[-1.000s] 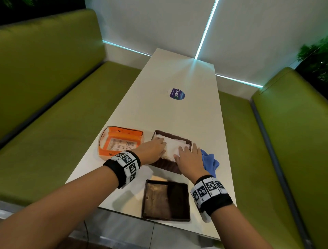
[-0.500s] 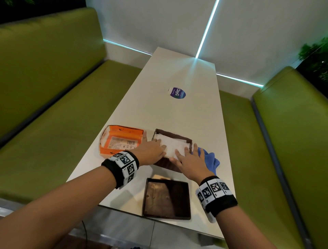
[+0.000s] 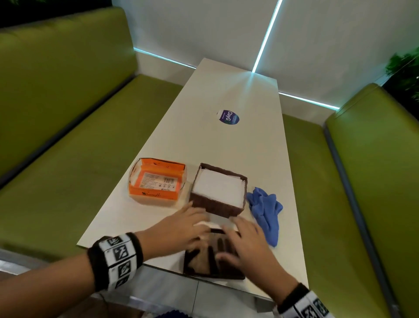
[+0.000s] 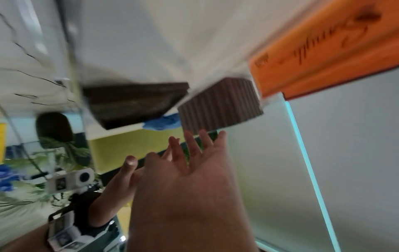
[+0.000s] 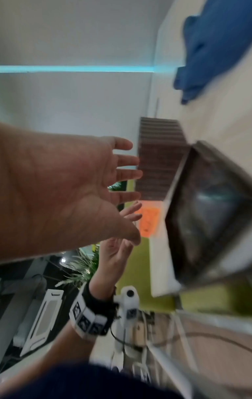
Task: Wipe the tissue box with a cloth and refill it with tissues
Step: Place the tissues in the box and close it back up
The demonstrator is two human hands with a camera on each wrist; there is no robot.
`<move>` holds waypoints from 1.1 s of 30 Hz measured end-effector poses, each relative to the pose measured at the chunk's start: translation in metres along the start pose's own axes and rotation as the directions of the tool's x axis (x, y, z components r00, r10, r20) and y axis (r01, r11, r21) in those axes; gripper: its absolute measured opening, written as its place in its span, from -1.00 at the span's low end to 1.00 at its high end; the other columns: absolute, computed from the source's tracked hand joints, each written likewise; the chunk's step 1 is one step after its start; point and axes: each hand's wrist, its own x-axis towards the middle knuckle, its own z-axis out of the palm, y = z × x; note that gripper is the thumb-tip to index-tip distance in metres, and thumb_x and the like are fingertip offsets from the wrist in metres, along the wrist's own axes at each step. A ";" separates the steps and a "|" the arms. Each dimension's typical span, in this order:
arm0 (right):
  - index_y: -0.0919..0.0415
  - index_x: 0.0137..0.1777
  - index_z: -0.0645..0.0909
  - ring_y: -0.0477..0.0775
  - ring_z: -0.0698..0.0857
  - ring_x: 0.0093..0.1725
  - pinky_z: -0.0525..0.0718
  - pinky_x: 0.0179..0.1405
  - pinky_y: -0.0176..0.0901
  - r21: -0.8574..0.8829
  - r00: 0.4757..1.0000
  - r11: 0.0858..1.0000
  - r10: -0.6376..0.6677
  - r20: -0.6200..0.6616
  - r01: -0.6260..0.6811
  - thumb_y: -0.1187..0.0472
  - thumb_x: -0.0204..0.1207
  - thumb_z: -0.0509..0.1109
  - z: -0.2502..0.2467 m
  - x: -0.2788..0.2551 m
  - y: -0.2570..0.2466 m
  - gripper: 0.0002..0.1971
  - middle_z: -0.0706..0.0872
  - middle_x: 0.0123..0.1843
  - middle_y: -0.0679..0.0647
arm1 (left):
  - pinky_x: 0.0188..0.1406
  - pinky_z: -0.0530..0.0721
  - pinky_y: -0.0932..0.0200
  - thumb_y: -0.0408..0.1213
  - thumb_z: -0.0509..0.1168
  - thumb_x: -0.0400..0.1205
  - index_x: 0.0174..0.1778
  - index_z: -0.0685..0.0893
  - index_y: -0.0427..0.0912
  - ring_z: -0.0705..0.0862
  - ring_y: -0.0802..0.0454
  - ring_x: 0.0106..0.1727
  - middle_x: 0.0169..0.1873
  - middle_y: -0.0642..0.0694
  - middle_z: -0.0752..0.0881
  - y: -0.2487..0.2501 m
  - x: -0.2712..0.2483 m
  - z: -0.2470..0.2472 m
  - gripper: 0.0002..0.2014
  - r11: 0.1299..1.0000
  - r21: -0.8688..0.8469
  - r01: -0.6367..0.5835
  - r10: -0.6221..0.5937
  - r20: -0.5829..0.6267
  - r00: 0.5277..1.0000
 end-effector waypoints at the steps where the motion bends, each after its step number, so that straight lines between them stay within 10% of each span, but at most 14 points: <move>1: 0.00 0.28 0.61 0.22 0.69 0.31 0.67 0.20 0.12 -0.013 0.998 0.999 -0.029 0.057 0.030 -0.50 0.31 0.13 0.013 -0.011 -0.003 -0.26 0.70 0.29 0.12 | 0.64 0.21 -0.25 0.19 0.15 0.63 0.41 0.49 0.02 0.37 -0.05 0.58 0.47 -0.02 0.52 0.006 -0.010 0.007 -0.51 0.999 -0.042 -0.015 0.018 0.079 0.997; 5: -0.01 -0.03 0.67 0.22 0.73 0.27 0.74 0.09 0.03 -0.010 0.965 0.999 -0.045 0.258 0.049 -0.54 -0.09 0.43 0.052 -0.034 -0.011 -0.26 0.76 0.22 0.15 | 0.61 -0.23 -0.13 0.18 0.33 0.53 0.40 0.44 -0.10 0.14 -0.12 0.67 0.58 -0.14 0.34 0.018 -0.037 0.030 -0.39 0.998 -0.065 -0.025 0.045 0.325 0.945; 11: 0.00 -0.29 0.69 0.15 0.77 0.20 0.76 0.00 -0.07 -0.031 0.976 0.995 -0.085 0.202 0.093 -0.21 -0.26 0.67 0.057 -0.040 -0.006 -0.48 0.79 0.14 0.10 | 0.32 0.51 0.24 -0.13 0.38 0.51 0.02 0.56 -0.01 0.48 0.12 0.37 0.31 0.04 0.56 0.013 -0.057 0.045 -0.79 0.975 -0.212 -0.071 0.099 0.128 0.987; 15: -0.17 -0.21 0.29 -0.07 0.68 0.08 0.66 0.10 -0.14 0.304 0.992 0.952 -0.072 0.101 0.038 -0.01 0.14 0.46 0.036 -0.045 0.009 -0.63 0.70 0.10 -0.09 | 0.38 0.53 0.33 -0.17 0.33 0.61 0.06 0.53 0.13 0.45 0.32 0.47 0.31 0.22 0.58 0.011 -0.058 0.020 -0.83 0.817 -0.568 0.102 -0.117 0.011 0.993; 18: 0.00 -0.19 0.47 -0.21 0.64 -0.15 0.58 -0.07 -0.28 0.702 0.991 0.702 0.120 0.052 -0.122 0.15 0.42 0.48 -0.005 -0.032 0.023 -0.80 0.69 -0.19 -0.13 | 0.14 0.67 0.32 -0.20 0.40 0.59 0.04 0.62 0.19 0.69 0.28 0.14 0.05 0.24 0.72 0.000 -0.037 -0.018 -0.81 0.598 -0.778 0.191 -0.372 -0.058 0.927; 23: 0.13 0.04 0.67 0.17 0.77 0.10 0.69 0.19 0.11 0.994 0.893 -0.032 0.435 0.112 -0.109 0.02 0.28 0.65 -0.042 0.032 0.041 -0.61 0.80 0.07 0.24 | 0.03 0.78 0.10 -0.22 0.39 0.62 0.20 0.69 -0.05 0.76 0.07 0.06 -0.01 0.05 0.78 -0.046 0.032 -0.055 -0.76 0.488 -0.830 0.271 -0.603 -0.097 0.792; 27: 0.11 -0.05 0.71 0.16 0.78 0.05 0.74 0.16 0.15 0.968 0.758 0.166 0.652 0.037 -0.190 0.11 0.52 0.48 -0.040 0.097 0.051 -0.90 0.83 -0.03 0.11 | 0.21 0.70 -0.02 -0.17 0.37 0.64 0.33 0.67 -0.24 0.73 -0.09 0.15 0.14 -0.15 0.77 -0.075 0.081 -0.054 -0.63 0.423 -0.801 0.424 -0.764 -0.063 0.642; 33: 0.36 0.16 0.68 0.30 0.68 0.12 0.42 -0.11 -0.18 0.721 0.699 0.492 0.715 -0.015 -0.488 0.07 0.66 0.27 -0.028 0.136 0.054 -0.66 0.75 0.13 0.30 | 0.33 0.56 0.06 -0.17 0.26 0.71 0.47 0.54 -0.30 0.65 -0.18 0.31 0.31 -0.27 0.69 -0.082 0.105 -0.024 -0.56 0.483 -0.664 0.571 -0.803 -0.077 0.591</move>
